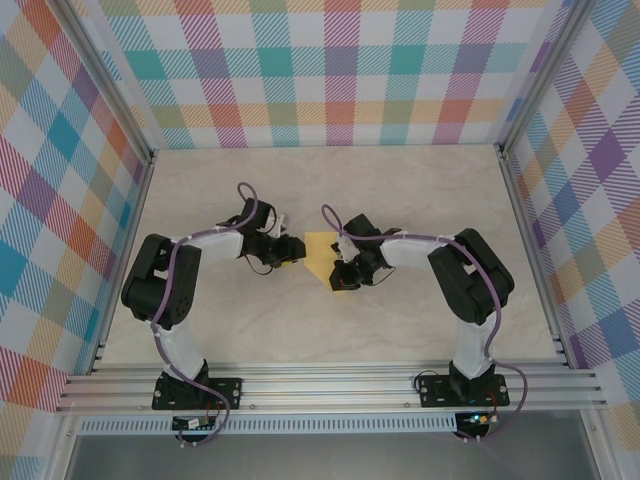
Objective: Fold a paper plane with a square sheet of paper (fold left side to right side)
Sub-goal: Third fold the triangle at the center of the table.
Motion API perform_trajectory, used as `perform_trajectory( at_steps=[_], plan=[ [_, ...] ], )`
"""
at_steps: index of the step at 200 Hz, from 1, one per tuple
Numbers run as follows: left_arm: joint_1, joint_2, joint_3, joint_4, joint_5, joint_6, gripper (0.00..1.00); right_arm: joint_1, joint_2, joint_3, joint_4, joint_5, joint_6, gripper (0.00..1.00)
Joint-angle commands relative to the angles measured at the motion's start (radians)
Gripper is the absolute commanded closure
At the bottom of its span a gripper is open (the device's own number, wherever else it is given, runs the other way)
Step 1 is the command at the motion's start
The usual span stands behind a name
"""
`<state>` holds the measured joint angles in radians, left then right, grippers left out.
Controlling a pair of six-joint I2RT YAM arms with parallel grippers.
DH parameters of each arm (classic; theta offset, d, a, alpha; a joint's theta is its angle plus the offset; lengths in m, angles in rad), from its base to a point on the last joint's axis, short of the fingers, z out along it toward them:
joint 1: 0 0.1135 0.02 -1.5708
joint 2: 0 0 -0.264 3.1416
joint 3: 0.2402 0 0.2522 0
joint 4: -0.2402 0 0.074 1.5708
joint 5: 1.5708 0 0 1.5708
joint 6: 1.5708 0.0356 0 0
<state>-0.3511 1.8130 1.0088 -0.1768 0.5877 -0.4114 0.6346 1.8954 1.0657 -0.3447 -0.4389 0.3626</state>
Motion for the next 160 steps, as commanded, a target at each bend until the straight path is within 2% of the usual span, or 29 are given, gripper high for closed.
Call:
perform_trajectory(
  at_steps=[1, 40, 67, 100, 160],
  plan=[
    [-0.007, 0.019, -0.024, 0.045, 0.042, -0.027, 0.59, 0.007, 0.042, -0.047, -0.088, 0.076, 0.001, 1.0],
    [-0.011, -0.006, -0.049, 0.065, 0.039, -0.044, 0.57, 0.005, -0.054, -0.067, -0.026, 0.038, 0.012, 0.98],
    [-0.011, -0.042, -0.063, 0.06, 0.035, -0.048, 0.54, -0.002, -0.141, -0.075, 0.01, 0.027, 0.017, 0.87],
    [-0.013, -0.056, -0.077, 0.08, 0.058, -0.068, 0.51, -0.016, -0.175, -0.063, -0.006, 0.057, 0.004, 0.74],
    [-0.053, -0.016, -0.075, 0.158, 0.087, -0.122, 0.5, -0.019, -0.182, -0.063, 0.003, 0.106, 0.006, 0.7]
  ],
)
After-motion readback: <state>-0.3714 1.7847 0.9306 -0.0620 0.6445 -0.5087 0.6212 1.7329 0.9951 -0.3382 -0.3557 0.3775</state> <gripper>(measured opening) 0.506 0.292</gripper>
